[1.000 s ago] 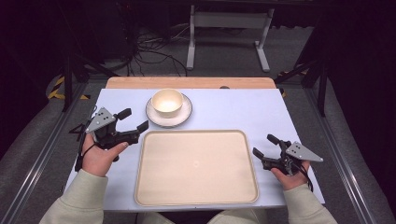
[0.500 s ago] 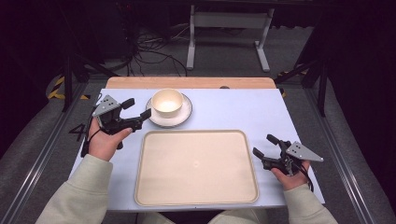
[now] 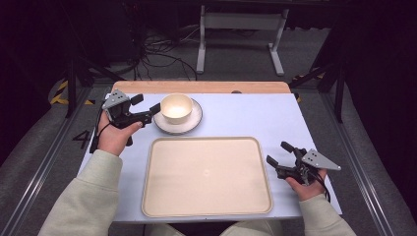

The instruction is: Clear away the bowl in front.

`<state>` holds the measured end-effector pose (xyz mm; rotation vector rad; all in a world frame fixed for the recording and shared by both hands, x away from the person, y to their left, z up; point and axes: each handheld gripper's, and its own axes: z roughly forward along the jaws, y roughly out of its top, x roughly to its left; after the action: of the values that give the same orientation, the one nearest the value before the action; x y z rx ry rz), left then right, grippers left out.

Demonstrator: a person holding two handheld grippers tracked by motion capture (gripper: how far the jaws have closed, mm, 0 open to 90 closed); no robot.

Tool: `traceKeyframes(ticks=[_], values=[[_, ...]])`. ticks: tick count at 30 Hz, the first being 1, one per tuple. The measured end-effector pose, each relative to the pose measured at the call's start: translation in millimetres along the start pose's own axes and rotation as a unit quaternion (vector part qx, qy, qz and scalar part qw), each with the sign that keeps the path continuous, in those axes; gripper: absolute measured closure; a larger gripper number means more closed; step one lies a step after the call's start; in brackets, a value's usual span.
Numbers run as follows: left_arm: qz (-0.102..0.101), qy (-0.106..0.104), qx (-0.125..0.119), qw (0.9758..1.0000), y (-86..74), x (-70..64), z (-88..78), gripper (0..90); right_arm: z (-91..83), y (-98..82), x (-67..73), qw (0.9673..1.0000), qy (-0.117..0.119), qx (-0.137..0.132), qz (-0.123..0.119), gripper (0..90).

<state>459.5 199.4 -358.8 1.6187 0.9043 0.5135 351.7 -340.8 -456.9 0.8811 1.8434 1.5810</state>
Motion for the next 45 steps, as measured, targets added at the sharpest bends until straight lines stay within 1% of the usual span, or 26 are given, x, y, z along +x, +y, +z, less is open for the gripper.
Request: traceKeyframes(ticks=[3, 5, 6, 10, 13, 16, 17, 19, 23, 24, 26, 29, 32, 34, 35, 36, 37, 39, 40, 41, 42, 43, 44, 45], values=[[-0.002, 0.004, 0.001, 1.0000, 0.9, 2.7, 3.9, 19.3, -0.1, 0.0, 0.0, 1.0000, 0.001, 0.000, -0.001, 17.7], [-0.007, 0.008, 0.000, 0.9999, 2.0, 7.0, 10.2, 19.3, -0.1, 0.0, 0.1, 1.0000, 0.001, 0.000, 0.000, 17.7], [-0.007, 0.008, 0.000, 0.9999, 2.0, 7.0, 10.2, 19.4, -0.1, 0.0, 0.1, 1.0000, 0.001, 0.000, 0.000, 17.7], [-0.008, 0.014, 0.008, 0.9998, 4.9, 12.3, 20.1, 19.8, -0.1, 0.0, 0.0, 1.0000, 0.001, 0.000, 0.000, 17.7], [-0.011, 0.016, 0.006, 0.9998, 9.1, 13.7, 24.6, 20.9, 0.0, -0.1, -0.1, 1.0000, 0.001, 0.000, 0.000, 17.7], [-0.009, 0.027, 0.011, 0.9995, 13.1, 13.8, 28.5, 21.2, -0.1, -0.1, -0.3, 1.0000, 0.001, 0.000, 0.000, 17.7], [-0.007, 0.027, 0.015, 0.9995, 15.1, 14.3, 30.1, 21.2, 0.0, -0.1, -0.3, 1.0000, 0.001, 0.000, 0.000, 17.8], [-0.009, 0.029, 0.018, 0.9994, 17.2, 15.0, 33.0, 21.3, 0.1, 0.0, -0.2, 1.0000, 0.002, 0.000, 0.000, 18.1], [-0.001, 0.036, 0.026, 0.9990, 21.6, 18.5, 38.1, 21.8, -0.2, -0.1, -0.4, 1.0000, 0.002, -0.001, 0.000, 18.1], [-0.001, 0.038, 0.032, 0.9988, 23.6, 19.4, 39.6, 22.2, -0.2, -0.1, -0.5, 1.0000, 0.002, -0.001, 0.000, 18.2], [0.000, 0.039, 0.035, 0.9986, 25.1, 20.4, 40.8, 25.0, -0.1, -0.1, -0.5, 1.0000, 0.002, 0.000, 0.000, 18.3], [-0.006, 0.043, 0.039, 0.9983, 27.9, 24.5, 45.5, 26.0, 0.2, 0.0, -0.6, 1.0000, 0.002, 0.001, 0.001, 18.4], [-0.010, 0.050, 0.054, 0.9972, 28.7, 27.2, 51.5, 27.0, 0.2, 0.0, -0.5, 1.0000, 0.001, 0.002, 0.002, 18.4], [-0.006, 0.050, 0.064, 0.9967, 27.1, 29.8, 57.8, 28.3, 0.2, 0.0, -0.8, 1.0000, 0.001, 0.001, 0.003, 18.4], [-0.006, 0.050, 0.064, 0.9967, 27.1, 29.8, 57.8, 32.2, 0.2, 0.0, -0.8, 1.0000, 0.001, 0.001, 0.003, 18.4], [-0.006, 0.047, 0.073, 0.9962, 26.0, 30.9, 60.4, 32.2, 0.4, 0.0, -1.0, 1.0000, 0.001, 0.002, 0.004, 18.4], [-0.004, 0.048, 0.083, 0.9954, 25.1, 32.0, 62.8, 34.9, 0.5, 0.1, -1.0, 1.0000, 0.001, 0.003, 0.006, 18.4], [-0.006, 0.047, 0.103, 0.9935, 21.6, 36.2, 67.5, 36.6, 0.6, 0.2, -1.1, 1.0000, 0.000, 0.005, 0.007, 18.5], [-0.006, 0.052, 0.114, 0.9921, 20.3, 37.7, 69.3, 37.2, 0.7, 0.3, -1.2, 1.0000, -0.001, 0.005, 0.008, 18.5], [0.003, 0.058, 0.125, 0.9905, 19.5, 39.2, 70.7, 38.4, 0.6, 0.2, -1.3, 1.0000, -0.001, 0.005, 0.008, 18.6], [0.006, 0.061, 0.133, 0.9892, 18.5, 39.9, 72.3, 39.9, 0.6, 0.2, -1.3, 1.0000, -0.002, 0.004, 0.008, 18.6], [0.006, 0.063, 0.143, 0.9877, 17.6, 41.4, 73.8, 39.3, 0.5, 0.1, -1.3, 1.0000, -0.001, 0.004, 0.009, 18.6], [-0.002, 0.060, 0.149, 0.9870, 17.1, 41.9, 75.0, 39.3, 0.5, 0.1, -1.4, 1.0000, -0.002, 0.002, 0.008, 18.6], [-0.004, 0.062, 0.152, 0.9863, 17.0, 42.6, 76.4, 40.1, 0.4, 0.0, -1.4, 1.0000, -0.002, 0.002, 0.008, 18.6]])
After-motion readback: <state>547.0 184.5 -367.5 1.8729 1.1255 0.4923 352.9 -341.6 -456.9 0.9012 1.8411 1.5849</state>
